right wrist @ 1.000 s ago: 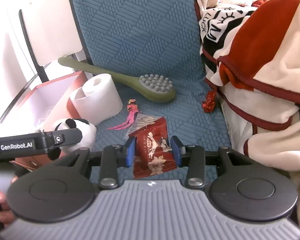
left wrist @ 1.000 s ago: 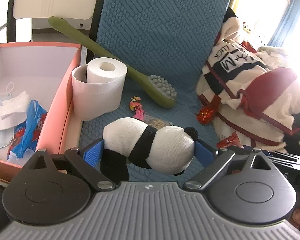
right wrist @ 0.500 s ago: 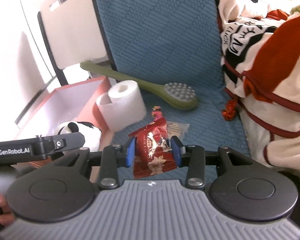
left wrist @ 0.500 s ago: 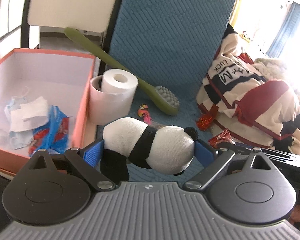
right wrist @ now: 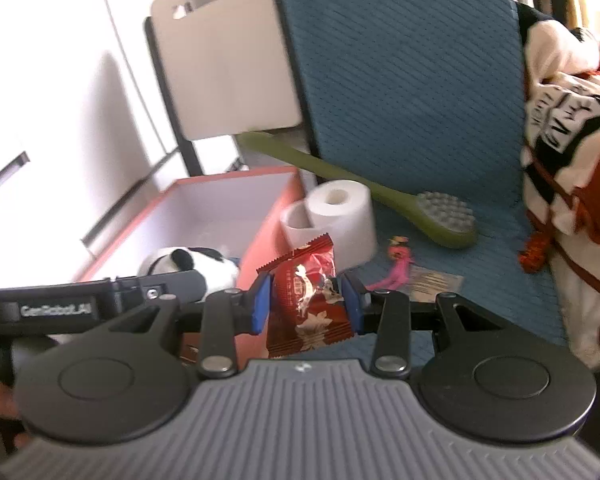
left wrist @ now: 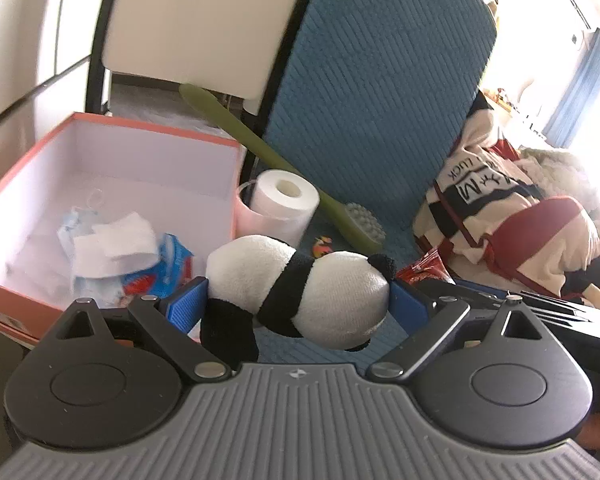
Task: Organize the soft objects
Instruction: 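Lift and carry the panda in the left gripper and packet in the right gripper over the box, then open the left gripper to drop the panda while the right gripper releases the packet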
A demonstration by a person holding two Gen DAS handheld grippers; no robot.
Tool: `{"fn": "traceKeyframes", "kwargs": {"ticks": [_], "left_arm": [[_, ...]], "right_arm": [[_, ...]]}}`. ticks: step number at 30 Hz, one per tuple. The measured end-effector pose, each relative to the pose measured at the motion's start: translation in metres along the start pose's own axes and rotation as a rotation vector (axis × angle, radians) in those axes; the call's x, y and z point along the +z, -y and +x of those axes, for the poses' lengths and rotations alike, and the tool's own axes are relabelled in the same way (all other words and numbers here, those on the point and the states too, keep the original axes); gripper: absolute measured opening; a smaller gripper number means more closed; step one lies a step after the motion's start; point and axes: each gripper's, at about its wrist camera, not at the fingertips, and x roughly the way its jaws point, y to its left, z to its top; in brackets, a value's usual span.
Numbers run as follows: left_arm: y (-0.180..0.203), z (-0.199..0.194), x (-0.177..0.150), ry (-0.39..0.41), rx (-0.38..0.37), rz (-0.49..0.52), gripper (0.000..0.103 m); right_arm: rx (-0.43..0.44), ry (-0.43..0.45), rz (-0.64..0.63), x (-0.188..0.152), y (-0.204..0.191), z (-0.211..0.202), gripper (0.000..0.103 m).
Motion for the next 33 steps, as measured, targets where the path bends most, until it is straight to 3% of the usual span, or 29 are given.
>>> {"fn": "traceKeyframes", "kwargs": {"ticks": [10,19,33], "left_arm": [[-0.045,-0.028,0.011,0.015,0.032,-0.038,0.096],[-0.1,-0.038,0.021,0.006,0.102,-0.089,0.096],[-0.201,-0.006,0.039,-0.054,0.194,-0.174,0.096]], "right_arm": [[0.085,-0.039,-0.055,-0.006,-0.052,0.017,0.042],[0.109,-0.09,-0.108,0.001,-0.086,0.051,0.042],[0.116,-0.196,-0.183,0.011,-0.131,0.146,0.042]]}}
